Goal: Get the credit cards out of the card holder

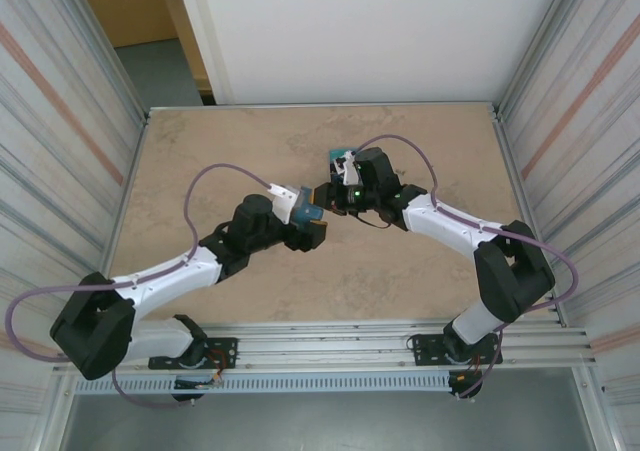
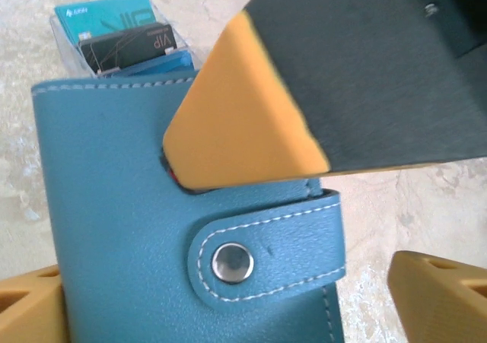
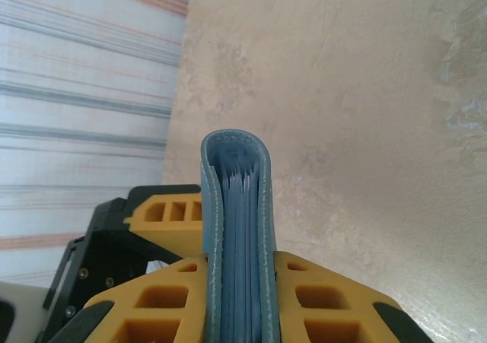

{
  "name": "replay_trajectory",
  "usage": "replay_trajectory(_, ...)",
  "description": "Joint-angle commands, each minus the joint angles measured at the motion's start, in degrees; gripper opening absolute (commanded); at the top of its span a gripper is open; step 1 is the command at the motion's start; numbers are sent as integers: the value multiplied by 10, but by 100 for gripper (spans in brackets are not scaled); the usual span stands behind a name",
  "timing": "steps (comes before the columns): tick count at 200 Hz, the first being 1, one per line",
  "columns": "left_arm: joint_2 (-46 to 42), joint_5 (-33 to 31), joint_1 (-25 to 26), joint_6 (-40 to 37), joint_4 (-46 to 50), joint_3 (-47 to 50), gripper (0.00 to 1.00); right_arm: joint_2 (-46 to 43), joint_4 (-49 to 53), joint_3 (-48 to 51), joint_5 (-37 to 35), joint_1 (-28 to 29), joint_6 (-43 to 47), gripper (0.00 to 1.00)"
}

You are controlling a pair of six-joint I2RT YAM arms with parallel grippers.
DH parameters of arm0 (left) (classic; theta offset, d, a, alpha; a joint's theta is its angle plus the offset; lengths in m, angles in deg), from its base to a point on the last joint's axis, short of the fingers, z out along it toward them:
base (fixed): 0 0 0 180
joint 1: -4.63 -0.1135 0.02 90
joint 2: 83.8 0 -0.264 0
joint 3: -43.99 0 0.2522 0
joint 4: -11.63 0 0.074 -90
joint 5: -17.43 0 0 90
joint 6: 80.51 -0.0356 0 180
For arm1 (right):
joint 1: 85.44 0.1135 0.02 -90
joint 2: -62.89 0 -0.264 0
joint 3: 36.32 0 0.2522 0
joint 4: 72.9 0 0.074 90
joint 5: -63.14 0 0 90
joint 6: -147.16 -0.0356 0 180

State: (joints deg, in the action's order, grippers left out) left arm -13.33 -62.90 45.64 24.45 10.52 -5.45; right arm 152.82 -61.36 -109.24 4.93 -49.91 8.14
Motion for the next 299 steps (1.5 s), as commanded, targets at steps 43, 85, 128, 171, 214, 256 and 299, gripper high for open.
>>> replay_trajectory(43, -113, -8, -22, 61, -8, 4, 99, -43, -2, 3, 44, -45, 34, 10)
replay_trajectory(85, -134, 117, -111, 161, -9, 16, 99, -85, 28, 9, 100, -78, 92, 9)
replay_trajectory(128, -80, 246, -145, 180, -13, -15, 97, -96, 48, -8, 204, -101, 138, 9)
replay_trajectory(171, -36, 346, -144, 176, -64, -33, 77, -98, 31, -14, 261, -107, 146, 8)
replay_trajectory(214, -16, 397, -134, 172, -79, -38, 64, -101, -3, -9, 290, -107, 129, 8)
replay_trajectory(256, 3, 416, -105, 154, -66, -55, 52, -98, -23, -19, 310, -107, 119, 8)
replay_trajectory(299, 10, 416, -102, 169, -94, -47, 33, -93, -24, -22, 303, -107, 123, 8)
